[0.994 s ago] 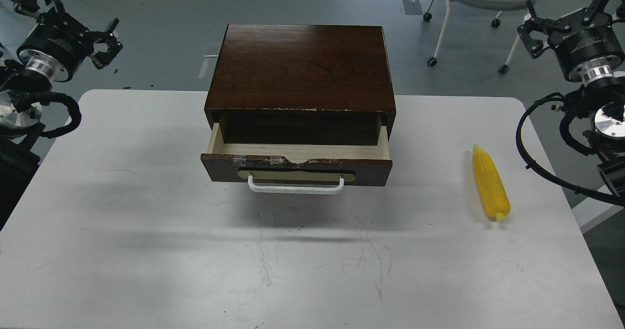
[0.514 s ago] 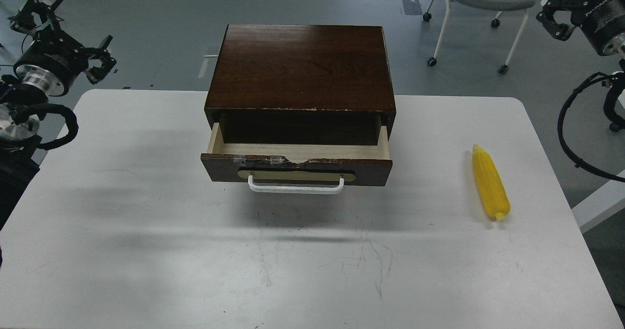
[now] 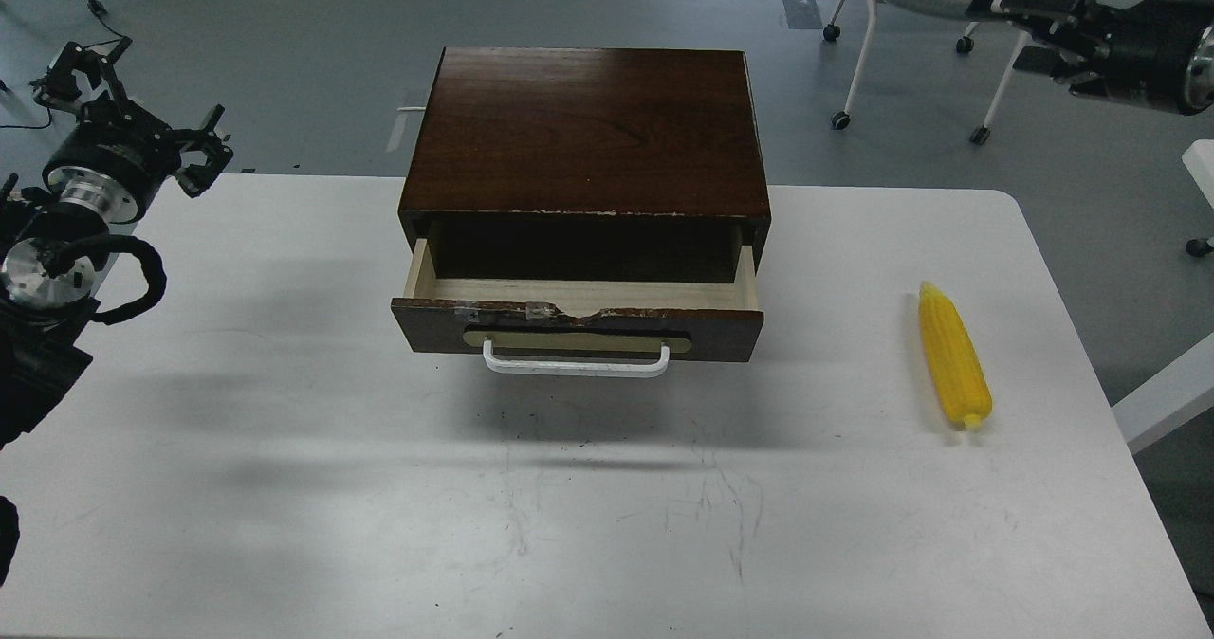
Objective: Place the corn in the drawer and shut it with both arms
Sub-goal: 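Move the right arm toward the yellow corn cob beside the box, then lower the right gripper onto the yellow corn cob and close it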
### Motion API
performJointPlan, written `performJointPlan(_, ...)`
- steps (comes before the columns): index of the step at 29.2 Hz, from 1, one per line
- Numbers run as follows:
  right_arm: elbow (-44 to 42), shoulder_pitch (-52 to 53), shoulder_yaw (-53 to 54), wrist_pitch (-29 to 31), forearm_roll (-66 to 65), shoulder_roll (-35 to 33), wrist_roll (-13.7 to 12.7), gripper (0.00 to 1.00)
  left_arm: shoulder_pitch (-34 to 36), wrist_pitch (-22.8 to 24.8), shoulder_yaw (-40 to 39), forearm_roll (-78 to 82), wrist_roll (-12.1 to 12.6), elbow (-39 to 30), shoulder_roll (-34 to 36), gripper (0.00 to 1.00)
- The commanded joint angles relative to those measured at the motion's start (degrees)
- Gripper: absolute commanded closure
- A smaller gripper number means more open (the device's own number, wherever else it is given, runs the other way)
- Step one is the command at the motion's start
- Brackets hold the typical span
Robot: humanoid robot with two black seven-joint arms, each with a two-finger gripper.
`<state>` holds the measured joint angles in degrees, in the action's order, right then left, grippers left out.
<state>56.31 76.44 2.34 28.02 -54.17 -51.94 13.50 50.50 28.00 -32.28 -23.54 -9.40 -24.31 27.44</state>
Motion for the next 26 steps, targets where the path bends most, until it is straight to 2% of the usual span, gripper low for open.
performJointPlan(1, 3.2, -1.6, -3.2, 0.0, -1.7, -1.7, -1.5, 0.02, -1.5, 0.0, -0.2, -0.2, 0.1, -3.8, 0.2, 0.02)
performJointPlan(5, 3.5, -1.9, -6.0, 0.0, -1.6, -2.3, -4.4, 0.00, -2.9, 0.0, -0.2, -0.2, 0.1, -5.0, 0.3, 0.02)
performJointPlan(7, 5.0, -4.3, -7.1, -1.8, -1.6, -2.6, -6.3, 0.00, -4.6, 0.0, 0.1, 0.3, 0.3, -5.3, 0.7, 0.02)
performJointPlan(9, 5.4, -5.9, -7.1, -2.5, -1.6, -2.3, -7.1, 0.00, -5.6, 0.0, 0.3, 0.4, 0.3, -4.3, 0.8, 0.02)
performJointPlan(21, 5.4, -16.1, -7.6, -9.1, -6.9, -0.4, -8.7, 0.04, -8.1, 0.0, 0.1, 0.3, -0.2, -1.9, 1.7, 0.01)
performJointPlan(22, 5.0, -17.6, -7.6, -10.1, -6.9, 0.0, -9.4, 0.07, -8.1, 0.0, 0.0, 0.3, -0.2, -1.9, 1.7, 0.02)
performJointPlan(24, 4.8, -19.4, -7.8, -11.1, -6.9, 1.2, -10.4, 0.09, -8.1, 0.0, -0.1, 0.3, -0.2, -1.9, 1.6, 0.02)
performJointPlan(26, 4.6, -20.4, -7.9, -11.4, -7.0, 1.7, -10.6, 0.14, -8.1, 0.0, -0.1, 0.3, -0.2, -1.9, 1.6, 0.02)
